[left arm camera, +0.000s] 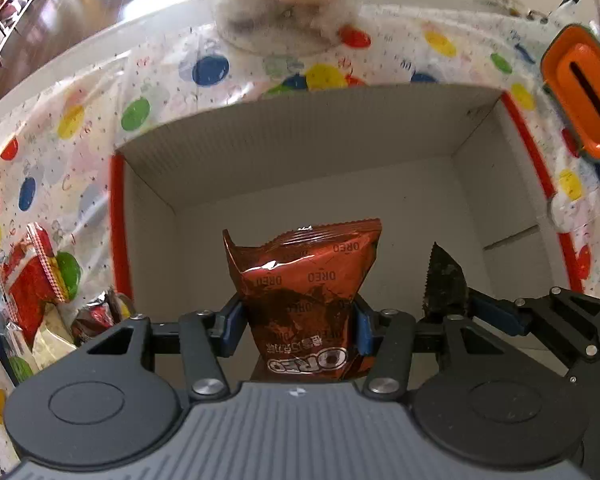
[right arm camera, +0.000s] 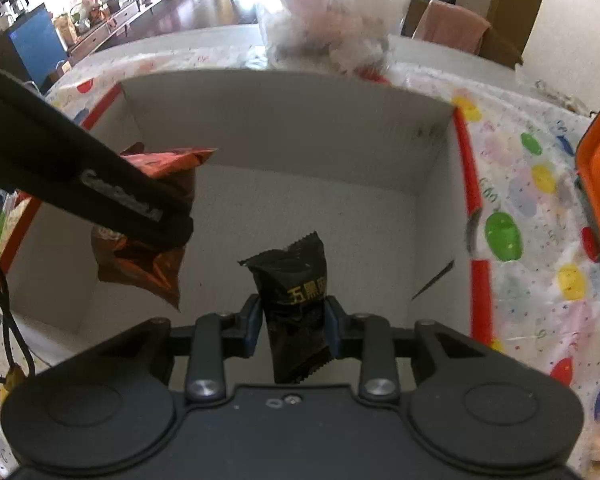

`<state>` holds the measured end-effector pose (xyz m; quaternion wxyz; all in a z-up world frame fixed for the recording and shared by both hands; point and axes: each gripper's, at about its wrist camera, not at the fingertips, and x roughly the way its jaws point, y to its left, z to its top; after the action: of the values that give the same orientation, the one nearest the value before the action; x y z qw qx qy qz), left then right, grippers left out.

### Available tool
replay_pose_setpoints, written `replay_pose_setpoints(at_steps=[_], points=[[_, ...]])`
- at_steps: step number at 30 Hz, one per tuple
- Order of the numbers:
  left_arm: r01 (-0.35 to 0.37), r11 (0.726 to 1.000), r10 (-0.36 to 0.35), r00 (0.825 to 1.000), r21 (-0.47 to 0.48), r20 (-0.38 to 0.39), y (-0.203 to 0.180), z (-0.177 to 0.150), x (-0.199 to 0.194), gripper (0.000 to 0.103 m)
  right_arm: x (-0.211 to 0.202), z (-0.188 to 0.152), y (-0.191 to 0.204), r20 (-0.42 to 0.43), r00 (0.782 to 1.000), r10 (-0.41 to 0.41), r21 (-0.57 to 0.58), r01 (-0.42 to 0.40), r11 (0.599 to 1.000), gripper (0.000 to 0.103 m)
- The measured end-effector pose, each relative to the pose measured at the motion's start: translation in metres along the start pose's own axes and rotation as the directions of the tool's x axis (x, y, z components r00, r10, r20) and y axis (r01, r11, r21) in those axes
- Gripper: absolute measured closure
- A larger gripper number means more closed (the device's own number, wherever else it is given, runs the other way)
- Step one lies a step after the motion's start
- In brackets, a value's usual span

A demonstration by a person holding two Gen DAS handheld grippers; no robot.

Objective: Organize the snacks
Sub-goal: 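Carry Oreo bag and black candy into the red box with both tools, then open both tools to release the snacks inside the box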

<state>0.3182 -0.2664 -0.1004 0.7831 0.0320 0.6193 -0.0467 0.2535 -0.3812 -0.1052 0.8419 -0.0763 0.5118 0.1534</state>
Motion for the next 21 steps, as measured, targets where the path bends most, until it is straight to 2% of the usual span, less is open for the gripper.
replay_pose_setpoints(at_steps=[4,8,14,21], points=[[-0.017,1.000,0.019,0.998,0.024,-0.056,-0.007,0.000,0.012,0.051,0.008,-0.004,0.004,-0.035,0.999,-0.005,-0.021,0.004,1.000,0.072],[-0.018,0.999,0.021,0.997,0.037,-0.077,-0.011,0.001,0.017,0.051,0.013,-0.006,0.002,-0.058,0.998,0.011,-0.009,-0.011,1.000,0.072],[-0.012,0.999,0.014,0.998,0.038,-0.062,-0.010,0.001,0.014,0.047,0.010,-0.005,-0.005,-0.057,0.998,0.038,0.005,-0.037,0.999,0.068],[0.028,1.000,-0.028,1.000,0.003,-0.007,0.001,-0.004,-0.002,0.045,-0.012,-0.003,-0.017,0.004,0.997,0.083,0.012,-0.083,0.996,0.063]])
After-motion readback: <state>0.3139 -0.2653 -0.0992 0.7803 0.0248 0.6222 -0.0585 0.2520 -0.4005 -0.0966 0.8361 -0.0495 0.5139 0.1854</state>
